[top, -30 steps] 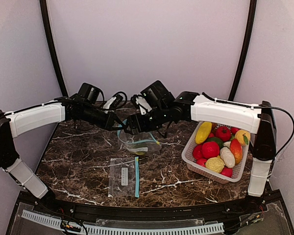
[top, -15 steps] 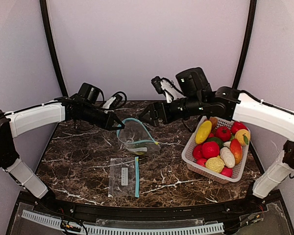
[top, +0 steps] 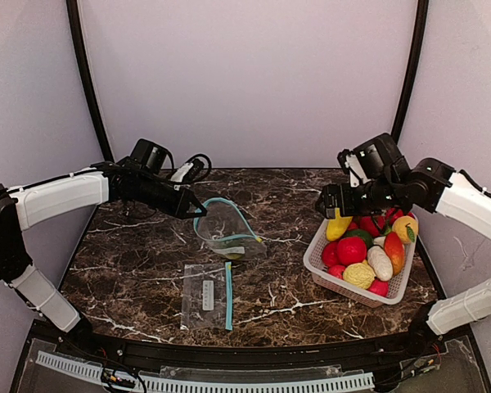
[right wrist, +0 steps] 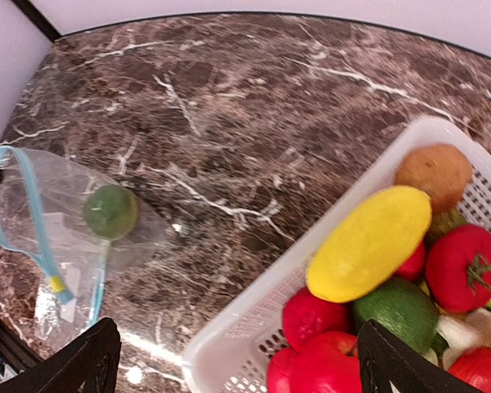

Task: Place the food in the zip-top bag and seal the zipper
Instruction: Place the fake fruit in the zipper food storage bag, then pick up the fake fruit from the bin.

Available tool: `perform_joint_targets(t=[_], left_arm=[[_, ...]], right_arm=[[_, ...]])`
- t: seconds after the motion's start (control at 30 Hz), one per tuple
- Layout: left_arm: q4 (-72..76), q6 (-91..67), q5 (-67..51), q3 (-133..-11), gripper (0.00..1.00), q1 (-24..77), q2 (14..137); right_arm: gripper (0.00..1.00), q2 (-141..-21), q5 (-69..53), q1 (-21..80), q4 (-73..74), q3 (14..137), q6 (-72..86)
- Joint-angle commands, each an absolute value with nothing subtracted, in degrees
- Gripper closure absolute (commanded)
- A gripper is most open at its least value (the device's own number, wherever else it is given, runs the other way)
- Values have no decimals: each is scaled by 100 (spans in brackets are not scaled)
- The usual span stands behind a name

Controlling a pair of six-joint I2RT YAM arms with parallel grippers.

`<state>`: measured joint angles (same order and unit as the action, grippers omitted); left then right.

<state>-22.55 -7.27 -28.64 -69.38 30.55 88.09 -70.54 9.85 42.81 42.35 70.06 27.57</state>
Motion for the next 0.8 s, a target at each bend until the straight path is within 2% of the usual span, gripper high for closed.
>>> perform_joint_targets(t=[0.0,0.33,0.77], left_arm=[[-2396,-647,-2822,-7069,99,3085,8709],[-2399,-659,-2839,-7075,99,3085,8736],[-2417,-640,-2864,-7084,99,3085,8744]], right_arm=[[1,-6833,1215,3850,4853,6502,3053],[1,-6888,1153,3470,4969,5874,3051],[1,-7311,1236,3471,4939,5788,2993]])
